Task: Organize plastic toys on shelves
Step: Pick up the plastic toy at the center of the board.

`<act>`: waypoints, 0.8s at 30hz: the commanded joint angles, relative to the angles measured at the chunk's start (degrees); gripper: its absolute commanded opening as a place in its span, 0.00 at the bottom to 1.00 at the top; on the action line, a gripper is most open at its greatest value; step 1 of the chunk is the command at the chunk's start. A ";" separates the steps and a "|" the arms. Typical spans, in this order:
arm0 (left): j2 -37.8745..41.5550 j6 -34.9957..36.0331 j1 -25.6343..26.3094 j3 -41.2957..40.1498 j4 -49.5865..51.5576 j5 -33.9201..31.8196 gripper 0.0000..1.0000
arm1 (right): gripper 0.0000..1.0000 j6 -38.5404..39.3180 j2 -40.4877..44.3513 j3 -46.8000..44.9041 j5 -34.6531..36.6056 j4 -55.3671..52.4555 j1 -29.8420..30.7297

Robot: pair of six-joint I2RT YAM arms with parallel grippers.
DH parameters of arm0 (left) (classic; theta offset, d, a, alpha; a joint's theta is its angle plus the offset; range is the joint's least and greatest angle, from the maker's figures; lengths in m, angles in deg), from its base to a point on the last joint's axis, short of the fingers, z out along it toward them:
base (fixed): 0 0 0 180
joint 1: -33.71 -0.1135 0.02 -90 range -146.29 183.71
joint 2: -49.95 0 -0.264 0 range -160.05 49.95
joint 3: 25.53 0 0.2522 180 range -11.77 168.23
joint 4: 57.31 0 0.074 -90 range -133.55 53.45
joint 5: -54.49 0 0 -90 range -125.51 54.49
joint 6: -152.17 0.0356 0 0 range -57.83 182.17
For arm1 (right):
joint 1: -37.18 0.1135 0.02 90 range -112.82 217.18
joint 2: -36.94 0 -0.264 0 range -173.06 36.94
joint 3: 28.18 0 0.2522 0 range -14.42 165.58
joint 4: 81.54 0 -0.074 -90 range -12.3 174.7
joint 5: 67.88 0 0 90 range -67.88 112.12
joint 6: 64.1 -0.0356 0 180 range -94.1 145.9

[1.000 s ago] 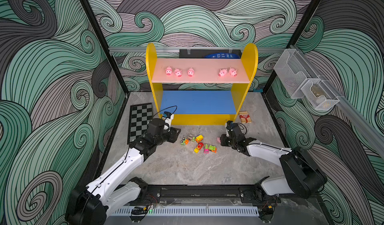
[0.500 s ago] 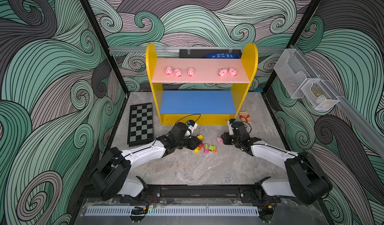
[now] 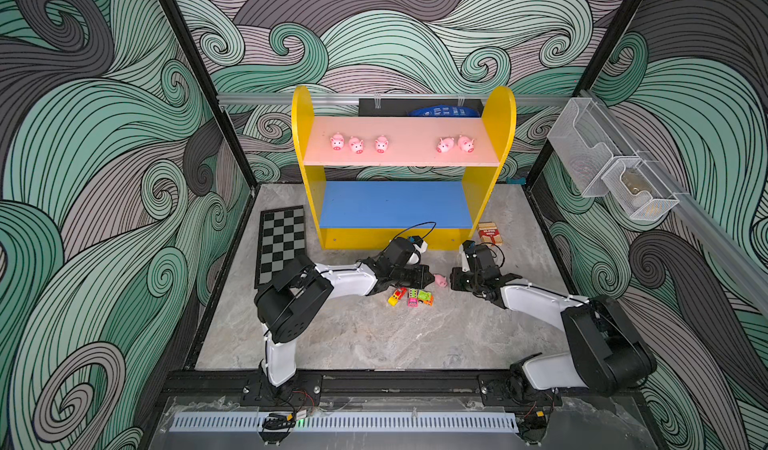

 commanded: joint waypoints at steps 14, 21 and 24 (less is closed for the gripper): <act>-10.29 0.64 0.16 8.58 4.74 -3.27 0.02 | 0.18 2.32 -2.53 0.05 -6.15 -0.60 0.70; -12.14 2.15 0.03 11.03 6.11 -3.94 0.05 | 0.20 2.42 -2.21 -0.21 -7.53 -0.64 2.02; -12.06 2.86 -0.06 11.50 7.12 -4.60 0.07 | 0.21 2.39 -1.49 -0.30 -7.16 -0.63 2.16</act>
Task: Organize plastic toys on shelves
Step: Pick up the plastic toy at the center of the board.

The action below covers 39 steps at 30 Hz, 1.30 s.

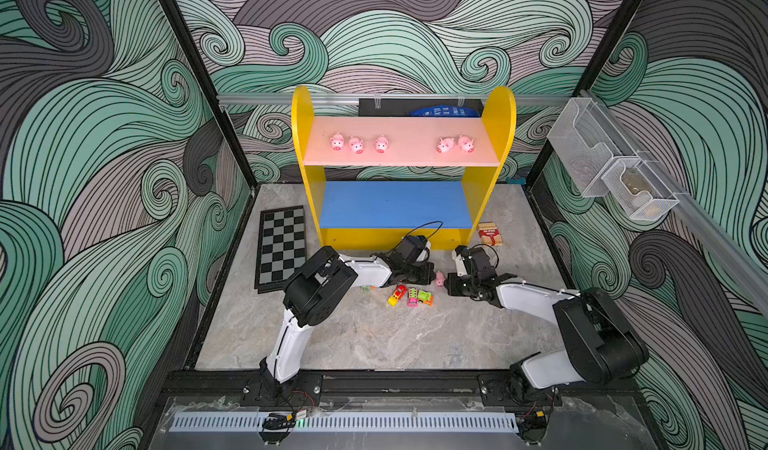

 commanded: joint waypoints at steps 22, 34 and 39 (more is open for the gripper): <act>35.54 11.31 -5.28 -13.54 15.47 -10.96 0.20 | 0.44 0.51 3.70 3.24 -4.41 -2.49 0.96; 58.20 18.03 -15.85 -25.22 19.19 -16.28 0.30 | 0.36 -0.26 -0.18 5.05 -3.97 -2.42 2.33; 61.05 20.18 -17.13 -26.33 21.30 -18.60 0.31 | 0.36 -0.46 -1.06 5.47 -2.54 -2.45 2.58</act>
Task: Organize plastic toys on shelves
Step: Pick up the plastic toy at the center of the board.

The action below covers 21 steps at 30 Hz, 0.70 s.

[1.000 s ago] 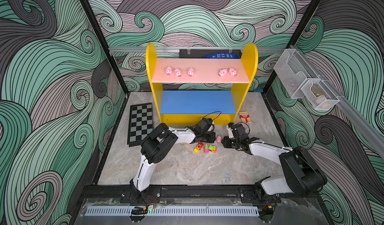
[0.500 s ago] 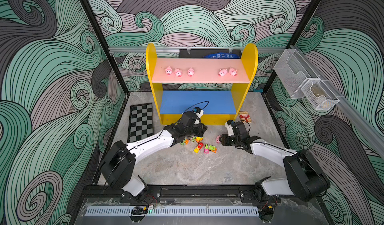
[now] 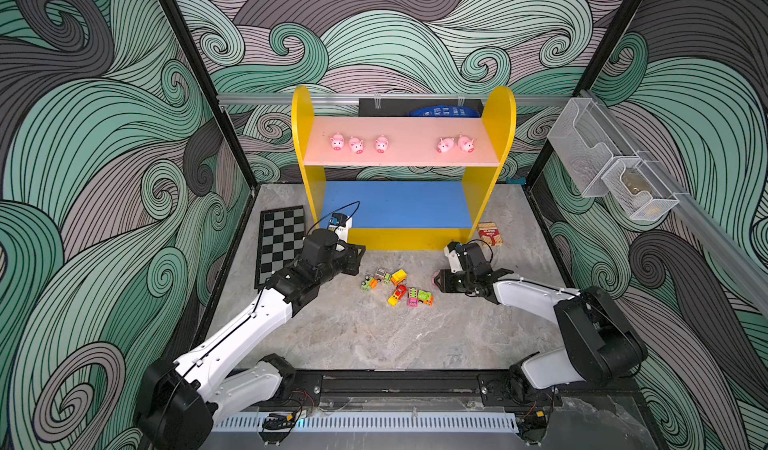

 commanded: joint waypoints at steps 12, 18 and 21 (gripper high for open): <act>1.36 3.14 -2.02 -1.68 2.45 -2.07 0.31 | 0.25 -0.13 -3.18 2.00 3.22 0.31 0.67; 2.04 3.28 -2.11 -2.28 2.68 -2.21 0.31 | 0.21 0.16 -4.46 1.84 4.58 0.39 0.72; 2.41 3.41 -2.18 -2.71 3.38 -2.23 0.31 | 0.13 0.50 -3.90 1.73 5.58 0.50 0.71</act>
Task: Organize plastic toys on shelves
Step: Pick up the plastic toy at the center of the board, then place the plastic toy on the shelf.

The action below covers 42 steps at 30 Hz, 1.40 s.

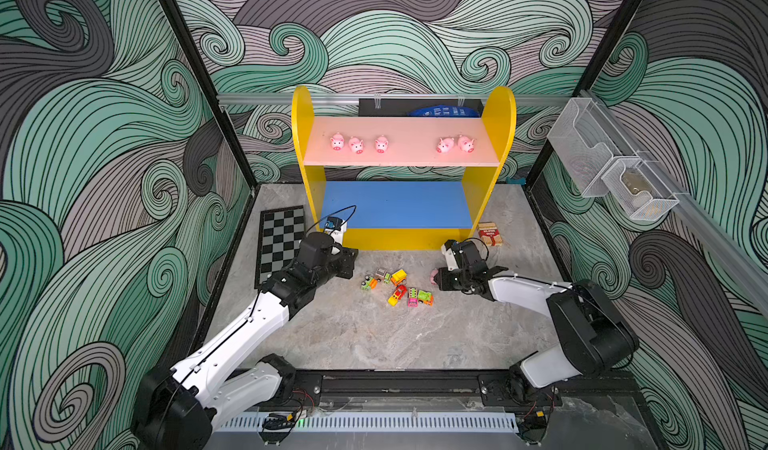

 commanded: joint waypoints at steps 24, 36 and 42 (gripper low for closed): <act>4.11 0.26 -0.75 -1.98 1.04 -4.11 0.31 | 0.00 3.98 17.82 11.52 -14.09 -8.48 1.68; 4.42 -0.01 -1.34 -2.15 0.95 -3.90 0.31 | 0.00 4.28 16.76 32.37 -14.59 -17.64 3.99; 4.27 0.05 -1.85 -2.14 0.94 -3.57 0.31 | 0.00 2.99 13.93 41.58 -15.45 -18.43 4.59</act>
